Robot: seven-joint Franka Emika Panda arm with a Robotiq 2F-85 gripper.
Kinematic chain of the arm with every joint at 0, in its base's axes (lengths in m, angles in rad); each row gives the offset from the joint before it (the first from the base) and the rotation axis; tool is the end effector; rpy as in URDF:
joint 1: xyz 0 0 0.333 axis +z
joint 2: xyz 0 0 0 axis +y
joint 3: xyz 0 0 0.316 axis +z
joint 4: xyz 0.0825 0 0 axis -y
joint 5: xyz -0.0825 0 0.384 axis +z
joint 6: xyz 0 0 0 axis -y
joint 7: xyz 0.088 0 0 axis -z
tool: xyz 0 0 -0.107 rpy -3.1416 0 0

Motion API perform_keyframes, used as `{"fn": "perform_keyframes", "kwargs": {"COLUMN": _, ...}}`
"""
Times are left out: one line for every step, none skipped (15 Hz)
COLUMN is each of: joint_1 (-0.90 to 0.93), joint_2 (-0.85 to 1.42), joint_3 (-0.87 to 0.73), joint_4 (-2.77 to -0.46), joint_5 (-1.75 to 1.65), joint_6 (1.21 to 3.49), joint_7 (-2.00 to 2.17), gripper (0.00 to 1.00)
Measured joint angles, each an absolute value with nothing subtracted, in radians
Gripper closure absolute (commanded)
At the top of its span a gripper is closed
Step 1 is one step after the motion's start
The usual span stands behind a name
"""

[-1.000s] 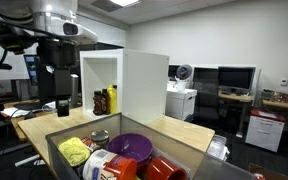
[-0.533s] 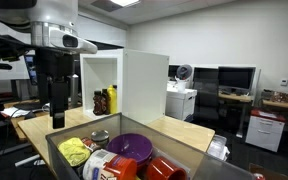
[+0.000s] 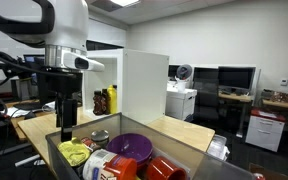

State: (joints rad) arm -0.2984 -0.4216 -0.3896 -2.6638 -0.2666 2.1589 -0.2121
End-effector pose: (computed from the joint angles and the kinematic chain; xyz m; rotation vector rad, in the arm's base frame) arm 0.2910 -0.2424 0.3553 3.0956 -0.4308 -0.1769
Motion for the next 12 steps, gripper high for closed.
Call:
{"fn": "perform_keyframes", "kwargs": {"joint_1": -0.298, "joint_2": -0.418, "joint_3": -0.39, "joint_4": -2.663, "joint_5": -0.267, "joint_6": 2.16, "joint_7": -0.212, "gripper": 0.0}}
{"fn": "perform_keyframes", "kwargs": {"joint_1": -0.299, "joint_2": -0.418, "joint_3": -0.389, "joint_4": -2.662, "joint_5": -0.267, "joint_6": 2.16, "joint_7": -0.212, "gripper": 0.0}}
{"fn": "perform_keyframes", "kwargs": {"joint_1": -0.299, "joint_2": -0.418, "joint_3": -0.389, "joint_4": -2.663, "joint_5": -0.267, "joint_6": 2.163, "joint_7": -0.212, "gripper": 0.0}}
{"fn": "perform_keyframes", "kwargs": {"joint_1": -0.299, "joint_2": -0.418, "joint_3": -0.39, "joint_4": -2.663, "joint_5": -0.267, "joint_6": 2.168, "joint_7": -0.213, "gripper": 0.0}}
{"fn": "perform_keyframes", "kwargs": {"joint_1": -0.299, "joint_2": -0.416, "joint_3": -0.391, "joint_4": -2.663, "joint_5": -0.267, "joint_6": 2.175, "joint_7": -0.216, "gripper": 0.0}}
{"fn": "perform_keyframes", "kwargs": {"joint_1": -0.299, "joint_2": -0.412, "joint_3": -0.394, "joint_4": -2.664, "joint_5": -0.267, "joint_6": 2.186, "joint_7": -0.225, "gripper": 0.0}}
{"fn": "perform_keyframes", "kwargs": {"joint_1": -0.299, "joint_2": -0.407, "joint_3": -0.397, "joint_4": -2.664, "joint_5": -0.267, "joint_6": 2.203, "joint_7": -0.236, "gripper": 0.0}}
{"fn": "perform_keyframes", "kwargs": {"joint_1": -0.299, "joint_2": -0.398, "joint_3": -0.403, "joint_4": -2.664, "joint_5": -0.266, "joint_6": 2.23, "joint_7": -0.252, "gripper": 0.0}}
{"fn": "perform_keyframes", "kwargs": {"joint_1": -0.299, "joint_2": -0.39, "joint_3": -0.407, "joint_4": -2.664, "joint_5": -0.265, "joint_6": 2.25, "joint_7": -0.266, "gripper": 0.0}}
{"fn": "perform_keyframes", "kwargs": {"joint_1": -0.299, "joint_2": -0.379, "joint_3": -0.413, "joint_4": -2.664, "joint_5": -0.262, "joint_6": 2.272, "joint_7": -0.283, "gripper": 0.0}}
{"fn": "perform_keyframes", "kwargs": {"joint_1": -0.299, "joint_2": -0.364, "joint_3": -0.42, "joint_4": -2.663, "joint_5": -0.251, "joint_6": 2.295, "joint_7": -0.304, "gripper": 0.0}}
{"fn": "perform_keyframes", "kwargs": {"joint_1": -0.299, "joint_2": -0.348, "joint_3": -0.425, "joint_4": -2.662, "joint_5": -0.235, "joint_6": 2.305, "joint_7": -0.322, "gripper": 0.0}}
